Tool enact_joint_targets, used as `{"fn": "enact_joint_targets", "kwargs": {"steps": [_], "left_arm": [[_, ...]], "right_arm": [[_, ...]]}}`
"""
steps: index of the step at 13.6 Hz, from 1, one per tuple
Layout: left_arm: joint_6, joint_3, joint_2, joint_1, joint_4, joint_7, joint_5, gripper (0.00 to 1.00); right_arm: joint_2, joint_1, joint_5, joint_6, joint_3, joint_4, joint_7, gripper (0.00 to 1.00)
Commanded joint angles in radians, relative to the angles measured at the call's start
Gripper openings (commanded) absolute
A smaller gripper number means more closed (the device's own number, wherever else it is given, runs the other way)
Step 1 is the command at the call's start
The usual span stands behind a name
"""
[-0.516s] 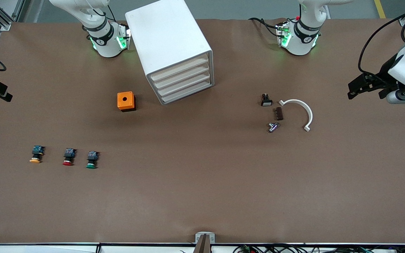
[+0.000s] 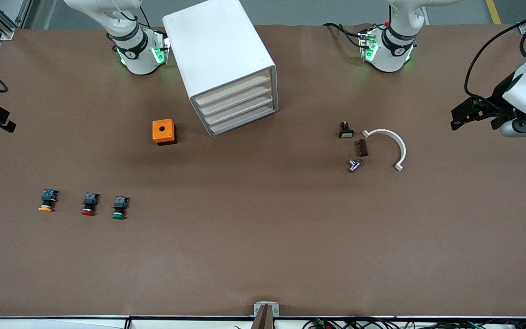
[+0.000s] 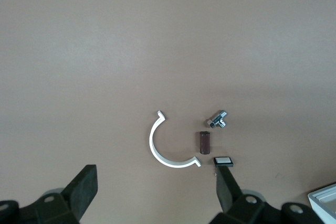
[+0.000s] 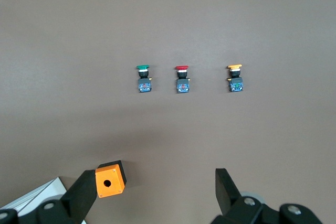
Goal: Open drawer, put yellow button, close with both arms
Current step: 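Move the left gripper toward the handle of the white drawer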
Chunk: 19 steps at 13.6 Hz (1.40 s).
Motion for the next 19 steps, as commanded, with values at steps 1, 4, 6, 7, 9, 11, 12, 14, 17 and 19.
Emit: {"fn": "enact_joint_targets", "kwargs": {"steps": [1, 4, 6, 7, 9, 11, 12, 14, 17, 19], "left_arm": [[-0.049, -0.012, 0.02, 0.001, 0.024, -0.002, 0.007, 1.0], [-0.074, -0.015, 0.041, -0.017, 0.023, 0.0, 0.007, 1.0], [-0.104, -0.019, 0.059, -0.028, 0.02, 0.011, -0.006, 1.0], [-0.123, -0.024, 0.061, -0.03, 0.02, 0.024, -0.013, 1.0], [-0.157, -0.035, 0.085, -0.028, 0.018, 0.084, -0.086, 1.0], [-0.174, -0.035, 0.131, -0.028, 0.014, 0.135, -0.195, 1.0], [-0.177, -0.041, 0.148, -0.03, 0.009, 0.143, -0.255, 1.0], [-0.175, -0.065, 0.179, -0.028, 0.0, 0.149, -0.359, 1.0], [-0.172, -0.1, 0.254, -0.03, -0.014, 0.179, -0.528, 1.0], [-0.129, -0.157, 0.314, -0.031, -0.014, 0.186, -0.601, 1.0]], "right_arm": [[0.008, -0.007, -0.012, -0.006, 0.003, 0.01, -0.002, 1.0], [0.022, -0.01, -0.024, 0.023, 0.002, 0.01, -0.01, 1.0], [0.038, 0.002, -0.086, 0.04, 0.002, 0.007, -0.002, 1.0], [0.042, -0.01, -0.093, 0.042, 0.002, 0.004, -0.013, 1.0], [0.064, -0.026, -0.1, 0.043, 0.0, 0.004, -0.016, 1.0], [0.119, -0.076, -0.128, 0.06, -0.005, 0.007, -0.124, 1.0], [0.132, -0.096, -0.124, 0.063, -0.002, 0.007, -0.211, 1.0], [0.159, -0.107, -0.127, 0.08, -0.003, 0.002, -0.228, 1.0], [0.219, -0.142, -0.128, 0.14, -0.003, -0.013, -0.226, 1.0], [0.25, -0.168, -0.124, 0.234, -0.002, -0.065, -0.224, 1.0]]}}
